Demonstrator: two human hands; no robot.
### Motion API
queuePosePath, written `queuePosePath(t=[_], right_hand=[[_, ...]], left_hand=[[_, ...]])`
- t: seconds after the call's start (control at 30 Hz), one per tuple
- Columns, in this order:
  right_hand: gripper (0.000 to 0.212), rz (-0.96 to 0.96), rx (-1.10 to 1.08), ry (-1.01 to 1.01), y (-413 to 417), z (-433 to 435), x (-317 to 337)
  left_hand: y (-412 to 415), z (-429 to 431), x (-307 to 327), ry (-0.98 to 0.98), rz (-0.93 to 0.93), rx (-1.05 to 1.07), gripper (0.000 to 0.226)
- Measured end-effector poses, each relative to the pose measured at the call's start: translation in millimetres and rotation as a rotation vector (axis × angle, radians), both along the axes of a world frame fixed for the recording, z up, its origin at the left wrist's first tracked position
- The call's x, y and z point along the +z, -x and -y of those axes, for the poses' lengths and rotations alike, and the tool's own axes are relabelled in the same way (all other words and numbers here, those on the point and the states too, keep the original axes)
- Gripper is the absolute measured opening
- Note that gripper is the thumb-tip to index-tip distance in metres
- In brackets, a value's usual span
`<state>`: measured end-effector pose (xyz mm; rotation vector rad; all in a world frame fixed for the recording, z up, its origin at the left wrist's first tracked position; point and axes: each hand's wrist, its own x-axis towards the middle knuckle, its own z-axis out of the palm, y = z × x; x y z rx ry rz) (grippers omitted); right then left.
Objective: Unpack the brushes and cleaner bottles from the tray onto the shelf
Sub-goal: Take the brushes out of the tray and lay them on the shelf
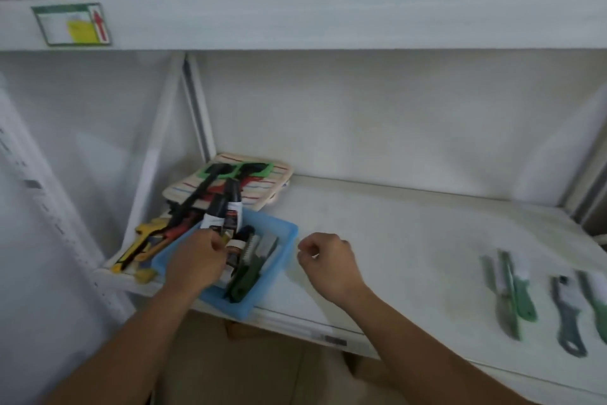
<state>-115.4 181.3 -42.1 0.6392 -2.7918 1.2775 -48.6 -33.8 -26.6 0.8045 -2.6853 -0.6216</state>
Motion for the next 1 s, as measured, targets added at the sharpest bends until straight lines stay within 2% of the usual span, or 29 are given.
queuePosePath(t=[0.13, 0.2, 0.23, 0.37, 0.47, 0.57, 0.7, 0.8, 0.87, 1.0], right_hand=[[0.016, 0.016, 0.113, -0.255, 2.4, 58.8, 3.9], [0.008, -0.021, 0.135, -0.4, 3.0, 80.9, 7.4], [0.005, -0.047, 0.152, -0.497, 2.6, 89.3, 9.4], [0.028, -0.128, 0.194, -0.857, -0.2, 113.3, 11.3], [0.031, -0.219, 0.207, -1.004, -4.6, 127.4, 6.1], [0.032, -0.283, 0.239, -1.101, -14.5, 138.5, -4.7], [0.026, -0.173, 0.138, -0.946, -16.7, 141.2, -10.5], [0.025, -0.116, 0.011, -0.741, -15.7, 140.0, -11.3], [0.028, -0.072, -0.044, -0.619, -16.2, 137.3, -8.7], [0.022, 0.24, -0.146, -0.075, -6.7, 107.0, 7.7]], left_hand=[[9.2, 14.6, -8.5, 0.035, 0.314, -0.103, 0.029], [13.6, 12.7, -12.7, 0.012, 0.422, -0.129, 0.031], [15.7, 11.8, -16.1, 0.009, 0.443, -0.15, 0.03], [18.6, 9.0, -31.5, 0.005, 0.461, -0.276, 0.024], [19.9, 9.6, -36.2, 0.04, 0.446, -0.307, 0.016], [23.0, 15.4, -38.5, 0.052, 0.438, -0.298, 0.024], [19.1, 18.6, -33.5, 0.037, 0.356, -0.198, 0.014], [15.9, 18.6, -28.1, -0.096, 0.283, -0.154, 0.025], [12.0, 20.2, -21.0, -0.186, 0.248, -0.154, 0.018], [2.2, 10.4, 6.2, -0.416, 0.065, -0.112, 0.009]])
